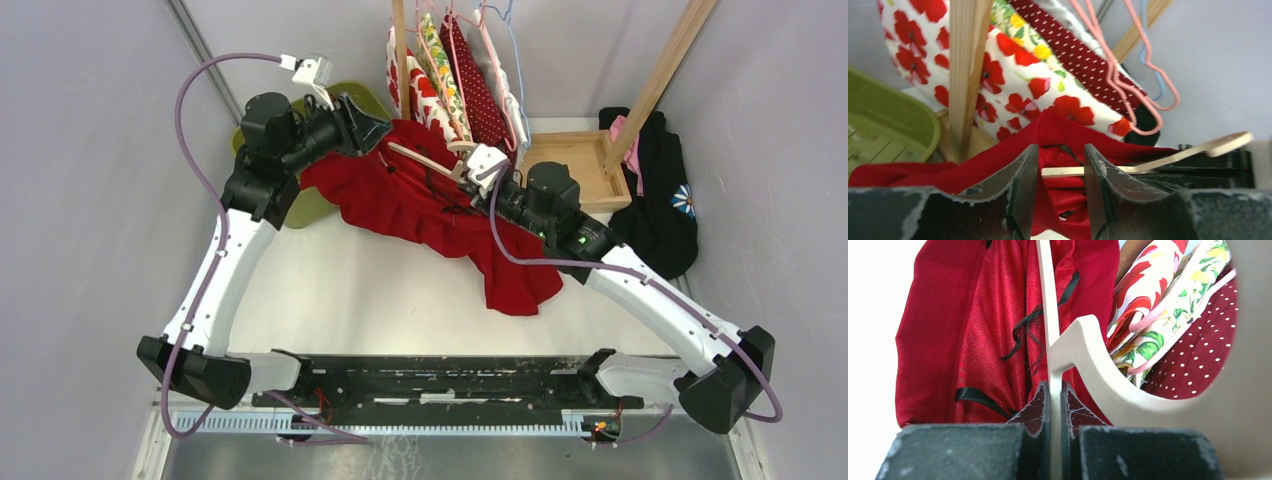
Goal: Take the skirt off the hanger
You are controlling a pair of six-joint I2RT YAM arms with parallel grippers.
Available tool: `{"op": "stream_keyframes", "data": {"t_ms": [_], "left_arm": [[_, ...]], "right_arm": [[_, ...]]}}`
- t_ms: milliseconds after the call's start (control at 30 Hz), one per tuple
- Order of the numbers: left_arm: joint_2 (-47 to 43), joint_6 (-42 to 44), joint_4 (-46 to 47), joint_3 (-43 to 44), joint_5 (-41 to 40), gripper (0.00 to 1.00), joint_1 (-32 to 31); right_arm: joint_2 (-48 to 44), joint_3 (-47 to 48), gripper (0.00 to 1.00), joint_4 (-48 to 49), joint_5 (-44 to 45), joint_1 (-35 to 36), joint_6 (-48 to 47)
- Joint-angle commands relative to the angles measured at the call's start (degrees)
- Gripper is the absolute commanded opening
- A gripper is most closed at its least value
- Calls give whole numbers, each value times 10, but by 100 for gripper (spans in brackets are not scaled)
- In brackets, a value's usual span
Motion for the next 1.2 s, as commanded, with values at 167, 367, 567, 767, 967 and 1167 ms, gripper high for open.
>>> {"op": "stream_keyframes", "data": {"t_ms": [167,367,567,767,967,1167], "left_arm": [[18,80,-102,46,-119,44,-23],[30,110,-117,49,-149,44,-48],[57,144,-144,75,-192,44,-77],[72,171,-160,81,-214,25,-92],[86,199,-185,103,-223,3,-95],[92,268,-188,116,-377,3,-94]], "right_arm": [[-6,41,1,82,-2,-2,-2],[-9,41,1,84,-3,-2,0],[-9,42,1,87,-3,-2,-1],[-11,43,1,90,-1,-2,-1],[-10,44,1,95,0,-2,0],[-14,40,1,93,1,-2,2]]}}
